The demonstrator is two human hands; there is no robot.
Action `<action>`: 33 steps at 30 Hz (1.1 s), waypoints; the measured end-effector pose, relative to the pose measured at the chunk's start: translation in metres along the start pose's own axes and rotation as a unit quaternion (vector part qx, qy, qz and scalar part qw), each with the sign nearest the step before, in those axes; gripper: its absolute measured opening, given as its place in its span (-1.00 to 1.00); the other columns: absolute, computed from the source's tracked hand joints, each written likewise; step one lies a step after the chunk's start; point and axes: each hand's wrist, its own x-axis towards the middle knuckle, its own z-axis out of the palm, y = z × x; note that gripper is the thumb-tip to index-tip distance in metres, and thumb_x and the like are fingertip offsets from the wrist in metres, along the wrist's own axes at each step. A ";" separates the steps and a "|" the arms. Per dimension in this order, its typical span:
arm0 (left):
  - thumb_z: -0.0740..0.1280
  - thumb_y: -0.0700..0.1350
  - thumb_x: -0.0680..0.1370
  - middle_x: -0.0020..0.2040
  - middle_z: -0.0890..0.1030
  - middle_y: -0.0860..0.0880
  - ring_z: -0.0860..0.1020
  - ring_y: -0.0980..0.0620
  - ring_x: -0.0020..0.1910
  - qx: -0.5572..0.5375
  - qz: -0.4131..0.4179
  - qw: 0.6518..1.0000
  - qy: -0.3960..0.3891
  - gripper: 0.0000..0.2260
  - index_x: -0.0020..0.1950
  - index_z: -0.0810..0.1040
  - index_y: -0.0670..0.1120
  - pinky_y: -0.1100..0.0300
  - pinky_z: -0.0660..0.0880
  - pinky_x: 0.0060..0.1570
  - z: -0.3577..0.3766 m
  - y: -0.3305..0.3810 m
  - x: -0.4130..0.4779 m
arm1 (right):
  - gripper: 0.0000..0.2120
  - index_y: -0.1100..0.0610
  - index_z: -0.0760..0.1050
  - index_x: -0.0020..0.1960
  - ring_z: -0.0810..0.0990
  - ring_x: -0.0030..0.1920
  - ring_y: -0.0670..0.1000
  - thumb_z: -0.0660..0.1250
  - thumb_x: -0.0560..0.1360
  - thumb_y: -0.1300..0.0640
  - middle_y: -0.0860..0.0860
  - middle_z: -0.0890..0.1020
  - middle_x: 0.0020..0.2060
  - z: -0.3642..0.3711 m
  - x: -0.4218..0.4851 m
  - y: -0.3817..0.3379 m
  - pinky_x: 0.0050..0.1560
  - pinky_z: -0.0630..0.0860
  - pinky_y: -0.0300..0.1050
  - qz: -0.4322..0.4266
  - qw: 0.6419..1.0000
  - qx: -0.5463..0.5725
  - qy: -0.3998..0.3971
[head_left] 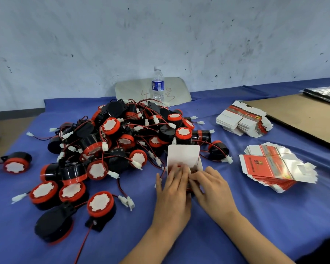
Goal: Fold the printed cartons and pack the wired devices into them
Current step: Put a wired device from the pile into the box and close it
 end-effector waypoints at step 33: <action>0.45 -0.21 0.48 0.21 0.41 0.02 0.40 0.17 0.21 -0.191 -0.005 0.972 0.136 -0.86 0.00 0.57 -0.09 0.39 0.36 0.21 -0.002 -0.008 0.008 | -0.81 0.04 0.67 -0.03 0.57 0.04 -0.24 0.39 0.50 0.30 -0.04 0.56 0.07 0.000 0.001 0.018 -0.02 0.48 -0.40 0.285 0.886 0.358 -0.070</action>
